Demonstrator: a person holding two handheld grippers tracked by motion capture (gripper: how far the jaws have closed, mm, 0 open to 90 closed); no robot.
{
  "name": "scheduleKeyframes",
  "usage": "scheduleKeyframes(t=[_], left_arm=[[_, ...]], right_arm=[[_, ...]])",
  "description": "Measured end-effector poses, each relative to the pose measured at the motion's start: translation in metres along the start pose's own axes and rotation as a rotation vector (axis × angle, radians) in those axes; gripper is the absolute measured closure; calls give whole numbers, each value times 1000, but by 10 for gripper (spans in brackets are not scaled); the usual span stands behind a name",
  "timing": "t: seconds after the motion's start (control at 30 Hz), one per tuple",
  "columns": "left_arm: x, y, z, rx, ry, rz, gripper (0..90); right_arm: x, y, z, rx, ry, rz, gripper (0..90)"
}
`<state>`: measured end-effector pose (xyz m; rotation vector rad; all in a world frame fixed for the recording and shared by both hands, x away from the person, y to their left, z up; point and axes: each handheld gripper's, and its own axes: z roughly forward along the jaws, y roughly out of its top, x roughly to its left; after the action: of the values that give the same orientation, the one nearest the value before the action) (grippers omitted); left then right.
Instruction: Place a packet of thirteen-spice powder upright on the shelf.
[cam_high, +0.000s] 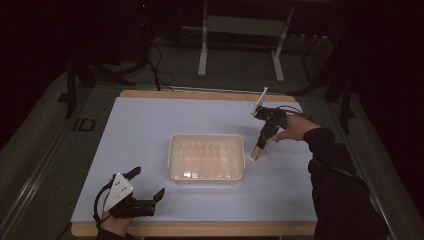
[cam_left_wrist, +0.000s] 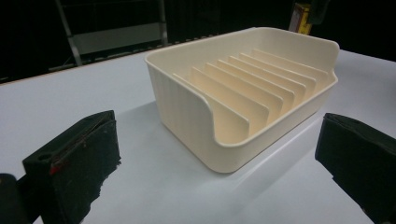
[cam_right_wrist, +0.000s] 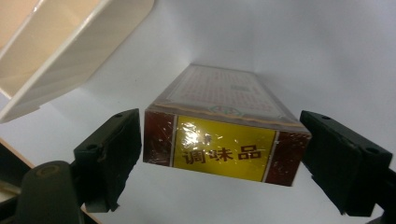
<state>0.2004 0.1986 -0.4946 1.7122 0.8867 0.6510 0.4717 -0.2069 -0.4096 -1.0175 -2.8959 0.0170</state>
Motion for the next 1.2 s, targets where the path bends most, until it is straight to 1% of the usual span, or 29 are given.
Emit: scheduleKeyframes(t=[0.1, 0.17, 0.4, 0.53, 0.67, 0.77, 0.8, 0.87, 0.9, 0.93, 1.0, 1.03, 1.1, 1.13, 1.17, 1.2], left_arm=[[0, 0, 0, 0, -1, 1, 0], [0, 0, 0, 1, -1, 0, 0], [0, 0, 0, 1, -2, 2, 0], [0, 0, 0, 1, -3, 1, 0], [0, 0, 0, 3, -4, 2, 0], [0, 0, 1, 4, -3, 2, 0], [0, 0, 1, 4, -3, 2, 0], [0, 0, 1, 4, -4, 2, 0], [0, 0, 1, 4, -4, 2, 0], [0, 0, 1, 4, -3, 2, 0], [0, 0, 1, 3, -4, 2, 0], [0, 0, 0, 3, -4, 2, 0], [0, 0, 0, 3, -4, 2, 0], [0, 0, 1, 3, -5, 1, 0], [0, 0, 1, 3, -5, 1, 0], [0, 0, 1, 3, -5, 2, 0]], right_arm=[[-2, 0, 2, 6, 11, 2, 218], [-2, 0, 3, 13, 18, 4, 269], [-3, 1, 3, 18, 15, 17, 294], [-2, 1, 2, 19, -5, -1, 308], [-2, 1, -1, 13, -12, -10, 315], [-2, 0, -2, 6, -21, -30, 316], [-1, 0, -2, 6, -31, -44, 316], [0, -1, -4, 7, -31, -67, 317], [1, -1, -4, 9, -35, -96, 317], [4, -2, -4, 10, -49, -138, 317], [8, -4, -5, 20, -75, -189, 317], [9, -4, -5, 23, -80, -203, 317], [12, -6, -5, 29, -104, -265, 318], [14, -7, -6, 38, -107, -280, 318], [15, -8, -6, 38, -106, -306, 318], [15, -9, -7, 37, -99, -317, 318]])
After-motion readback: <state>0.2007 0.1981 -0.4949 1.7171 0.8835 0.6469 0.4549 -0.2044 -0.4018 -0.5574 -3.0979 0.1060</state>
